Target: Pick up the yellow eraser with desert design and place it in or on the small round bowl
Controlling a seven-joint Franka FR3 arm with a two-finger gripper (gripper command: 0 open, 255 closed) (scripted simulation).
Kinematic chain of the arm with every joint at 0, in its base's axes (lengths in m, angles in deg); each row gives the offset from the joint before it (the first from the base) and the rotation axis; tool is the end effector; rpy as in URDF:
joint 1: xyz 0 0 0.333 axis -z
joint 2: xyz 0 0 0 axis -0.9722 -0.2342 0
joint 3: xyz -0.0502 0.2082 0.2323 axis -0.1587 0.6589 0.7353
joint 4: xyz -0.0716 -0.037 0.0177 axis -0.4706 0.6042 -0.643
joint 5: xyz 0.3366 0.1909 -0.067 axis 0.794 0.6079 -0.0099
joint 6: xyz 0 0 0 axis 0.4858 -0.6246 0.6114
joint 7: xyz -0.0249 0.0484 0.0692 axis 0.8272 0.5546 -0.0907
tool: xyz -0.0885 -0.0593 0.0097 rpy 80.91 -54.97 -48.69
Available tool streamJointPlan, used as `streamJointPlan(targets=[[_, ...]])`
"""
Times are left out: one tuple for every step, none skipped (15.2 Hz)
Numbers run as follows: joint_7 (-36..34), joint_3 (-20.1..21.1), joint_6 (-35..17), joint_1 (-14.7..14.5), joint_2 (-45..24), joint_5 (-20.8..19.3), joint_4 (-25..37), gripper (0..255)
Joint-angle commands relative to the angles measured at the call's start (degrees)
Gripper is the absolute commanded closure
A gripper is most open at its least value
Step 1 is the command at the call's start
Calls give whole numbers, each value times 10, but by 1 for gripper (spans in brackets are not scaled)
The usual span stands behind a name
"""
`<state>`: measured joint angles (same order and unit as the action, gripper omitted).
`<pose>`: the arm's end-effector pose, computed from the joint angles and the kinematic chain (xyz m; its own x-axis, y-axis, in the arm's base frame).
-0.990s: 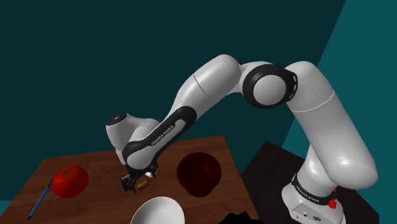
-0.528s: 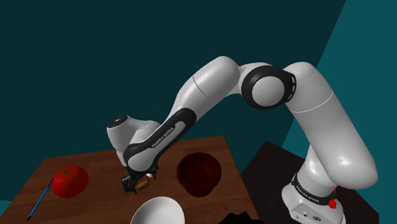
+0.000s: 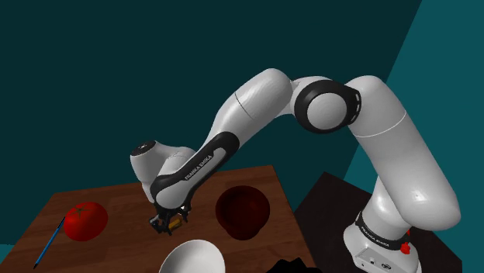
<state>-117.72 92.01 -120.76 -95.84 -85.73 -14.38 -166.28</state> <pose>0.5482 0.4088 0.2015 0.9919 -0.0367 -0.1216 -0.0367 -0.9993 0.0021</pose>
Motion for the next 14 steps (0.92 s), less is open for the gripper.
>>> streamJointPlan(targets=[[0, 0, 0, 0, 0, 0, 0, 255], [0, 0, 0, 0, 0, 0, 0, 255], [0, 0, 0, 0, 0, 0, 0, 255], [0, 1, 5, 1, 5, 1, 0, 255], [1, 3, 9, 2, 10, 3, -1, 255], [1, 4, 14, 3, 15, 4, -1, 255], [2, 5, 19, 4, 20, 6, -1, 255], [2, 7, 24, 5, 25, 7, -1, 255], [3, 8, 29, 6, 30, 9, 0, 255], [3, 9, 34, 6, 35, 10, 0, 255], [4, 10, 39, 7, 39, 12, 1, 255], [4, 12, 44, 8, 44, 13, 1, 255], [5, 13, 49, 9, 48, 15, 2, 255], [5, 14, 54, 10, 53, 16, 3, 255]])
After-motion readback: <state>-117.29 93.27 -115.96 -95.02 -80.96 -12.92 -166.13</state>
